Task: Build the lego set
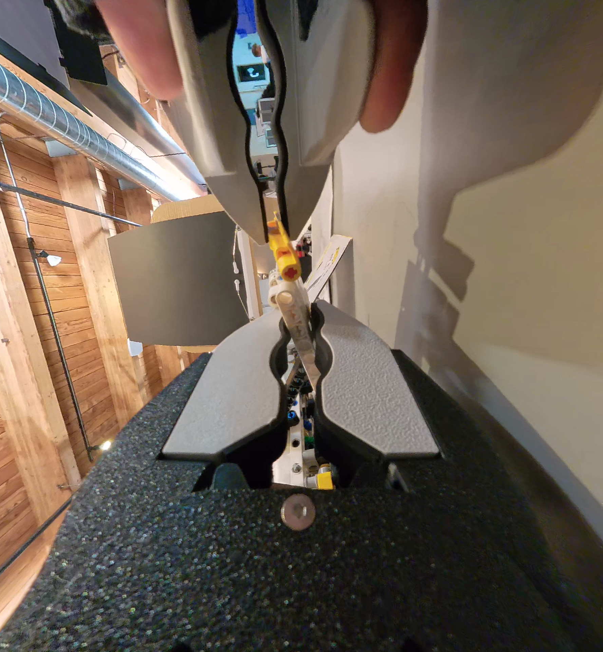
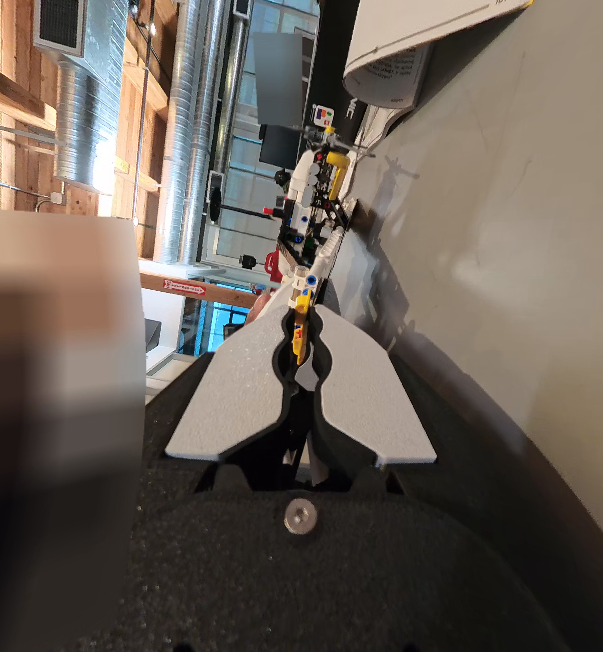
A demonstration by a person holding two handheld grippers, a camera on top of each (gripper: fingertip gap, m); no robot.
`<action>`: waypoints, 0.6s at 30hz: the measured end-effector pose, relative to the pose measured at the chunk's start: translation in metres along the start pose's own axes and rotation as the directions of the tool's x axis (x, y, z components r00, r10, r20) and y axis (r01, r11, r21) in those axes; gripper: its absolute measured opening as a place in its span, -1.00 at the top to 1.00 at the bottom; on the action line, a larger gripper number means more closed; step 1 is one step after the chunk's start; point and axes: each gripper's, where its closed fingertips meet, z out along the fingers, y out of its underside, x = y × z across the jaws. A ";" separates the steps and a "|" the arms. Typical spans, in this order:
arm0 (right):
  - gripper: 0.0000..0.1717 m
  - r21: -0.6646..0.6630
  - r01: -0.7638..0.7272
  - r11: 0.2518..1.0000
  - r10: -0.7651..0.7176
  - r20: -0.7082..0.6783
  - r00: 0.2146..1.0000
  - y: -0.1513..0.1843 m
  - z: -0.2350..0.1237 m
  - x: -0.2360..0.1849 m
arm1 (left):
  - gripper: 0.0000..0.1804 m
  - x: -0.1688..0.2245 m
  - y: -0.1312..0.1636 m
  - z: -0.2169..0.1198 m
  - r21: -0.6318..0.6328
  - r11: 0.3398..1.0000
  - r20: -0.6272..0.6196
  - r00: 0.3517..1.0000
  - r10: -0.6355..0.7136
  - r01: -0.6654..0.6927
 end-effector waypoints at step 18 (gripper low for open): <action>0.93 -0.266 -0.058 0.962 0.057 -0.013 0.998 0.010 -0.002 0.009 | 0.89 0.008 -0.004 -0.006 0.027 0.998 -0.006 0.998 0.063 -0.063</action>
